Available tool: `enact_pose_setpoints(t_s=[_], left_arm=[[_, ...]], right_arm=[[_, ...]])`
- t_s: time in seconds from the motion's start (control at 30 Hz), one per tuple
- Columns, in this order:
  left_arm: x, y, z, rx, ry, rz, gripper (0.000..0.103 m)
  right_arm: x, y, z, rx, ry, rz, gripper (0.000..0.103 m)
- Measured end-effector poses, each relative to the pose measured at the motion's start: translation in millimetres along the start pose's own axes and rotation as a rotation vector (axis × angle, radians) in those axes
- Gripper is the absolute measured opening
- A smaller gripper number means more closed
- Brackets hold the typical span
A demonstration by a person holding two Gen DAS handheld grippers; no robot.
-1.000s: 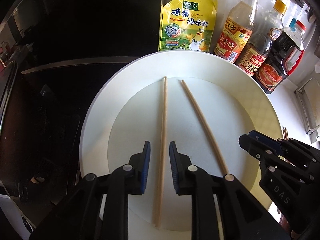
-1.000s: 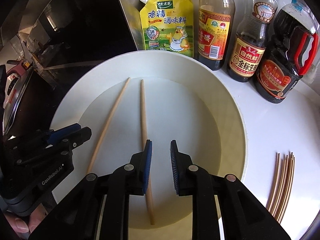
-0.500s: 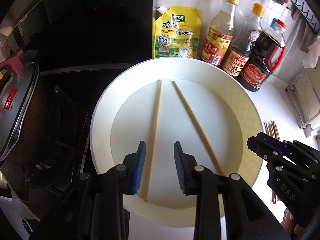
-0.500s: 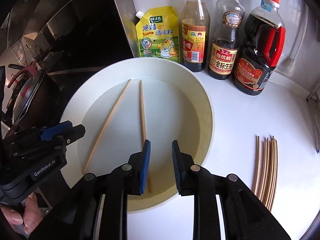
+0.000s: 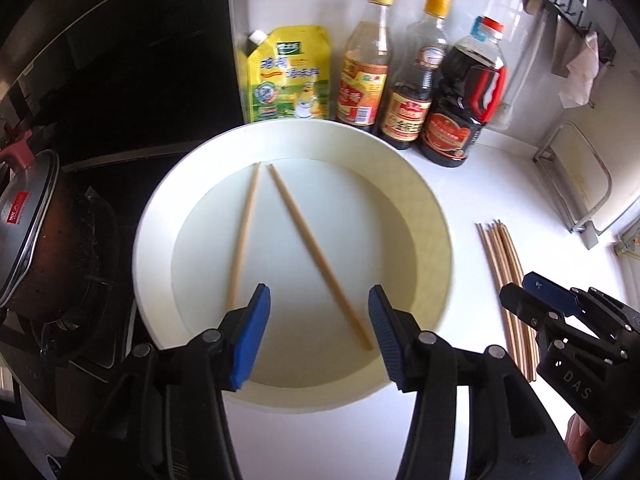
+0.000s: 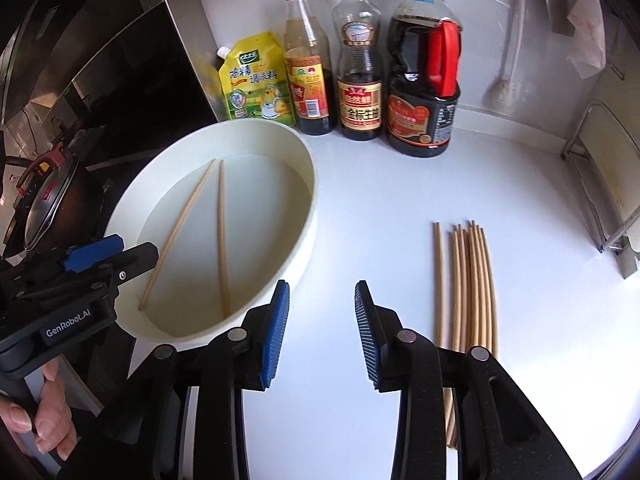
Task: Organize utensils
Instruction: 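Withdraw both open grippers from the basin back toward the chopstick bundle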
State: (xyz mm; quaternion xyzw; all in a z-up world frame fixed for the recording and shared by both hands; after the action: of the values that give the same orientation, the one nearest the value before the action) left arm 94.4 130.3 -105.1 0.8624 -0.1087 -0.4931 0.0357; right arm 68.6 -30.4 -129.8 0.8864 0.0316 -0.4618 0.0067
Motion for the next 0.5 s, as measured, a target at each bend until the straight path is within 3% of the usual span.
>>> enact_pose_setpoints(t_s=[0.5], left_arm=[[7.2,114.4,-1.9,0.109,0.007,0.071,0.068]], right_arm=[[-25.8,117.6,36.7,0.110,0.006,0.078,0.047]])
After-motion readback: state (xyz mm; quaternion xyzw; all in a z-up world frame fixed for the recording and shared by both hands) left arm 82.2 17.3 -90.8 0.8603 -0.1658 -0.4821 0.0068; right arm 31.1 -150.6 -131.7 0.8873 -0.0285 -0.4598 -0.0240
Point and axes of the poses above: each gripper's, at about its wrist camera, not at the fingertips, and x roughly the way its jaws point, y to its right, z to its underside, the point moved 7 cm from there along x, roughly the way its jaws point, and after that the axes turned 7 degrees about z, right-handed, at the moved point
